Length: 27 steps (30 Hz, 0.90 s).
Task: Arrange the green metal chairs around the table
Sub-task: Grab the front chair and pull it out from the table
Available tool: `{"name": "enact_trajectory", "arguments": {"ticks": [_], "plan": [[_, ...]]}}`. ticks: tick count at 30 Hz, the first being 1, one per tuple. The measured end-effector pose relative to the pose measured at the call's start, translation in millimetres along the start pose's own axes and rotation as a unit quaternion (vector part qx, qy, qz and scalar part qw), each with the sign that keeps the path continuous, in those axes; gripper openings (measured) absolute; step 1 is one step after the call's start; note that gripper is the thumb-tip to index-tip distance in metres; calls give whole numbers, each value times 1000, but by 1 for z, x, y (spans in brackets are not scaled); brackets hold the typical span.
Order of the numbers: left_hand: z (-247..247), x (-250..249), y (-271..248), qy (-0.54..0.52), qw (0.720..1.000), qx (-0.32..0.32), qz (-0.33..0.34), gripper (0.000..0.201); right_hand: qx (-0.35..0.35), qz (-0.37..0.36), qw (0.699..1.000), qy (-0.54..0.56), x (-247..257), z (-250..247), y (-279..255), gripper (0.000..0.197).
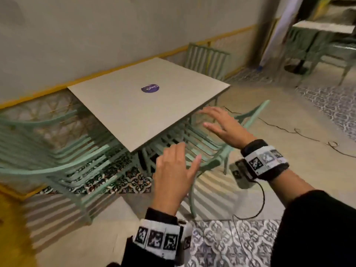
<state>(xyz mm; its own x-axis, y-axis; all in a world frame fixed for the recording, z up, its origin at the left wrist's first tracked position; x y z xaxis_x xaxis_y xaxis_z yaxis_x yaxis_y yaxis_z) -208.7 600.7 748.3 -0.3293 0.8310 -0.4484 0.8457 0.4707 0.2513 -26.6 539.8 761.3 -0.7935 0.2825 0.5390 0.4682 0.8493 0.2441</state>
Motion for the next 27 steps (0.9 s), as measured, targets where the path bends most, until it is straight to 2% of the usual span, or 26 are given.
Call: {"name": "enact_trajectory", "arguments": {"ticks": [4,8,10,14,16,18,20,22,24,27], "plan": [[83,-87,47,12,999,41,28,51,-14,-1,998,-56,-92,-75,-38,60],[165,-134,91,26,997,58,-33,46,21,27,994,-105,-202,-131,-68,55],[195,-144,103,39,994,66,-81,49,54,45,989,-127,-252,-142,-69,61],[234,-140,117,71,980,69,-175,59,150,12,975,-164,-312,-121,-21,79],[246,-129,131,127,970,46,-201,61,184,-18,964,-190,-333,-100,18,85],[253,-114,147,198,953,38,-226,61,227,-41,942,-246,-360,-82,50,83],[260,-97,160,253,940,61,-223,60,258,-73,917,-296,-388,-71,71,91],[268,-84,166,263,938,86,-208,66,257,-134,915,-282,-409,-63,85,101],[273,-75,165,287,931,86,-206,75,237,-207,911,-266,-421,-54,96,93],[258,-58,174,315,923,43,-216,80,236,-278,884,-294,-420,-38,120,76]]}}
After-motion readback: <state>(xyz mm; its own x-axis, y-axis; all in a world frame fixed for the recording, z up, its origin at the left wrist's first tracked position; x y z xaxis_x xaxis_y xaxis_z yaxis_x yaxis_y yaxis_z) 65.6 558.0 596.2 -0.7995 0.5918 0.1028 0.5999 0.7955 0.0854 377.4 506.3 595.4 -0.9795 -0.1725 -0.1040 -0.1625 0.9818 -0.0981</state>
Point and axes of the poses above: each hand's wrist, its own y-axis towards the middle knuckle, its own z-axis out of the palm, x = y × z, the point moved 5 cm from there along y, towards the middle knuckle, and after that the axes turned 4 degrees about y, right-handed, at the moved point
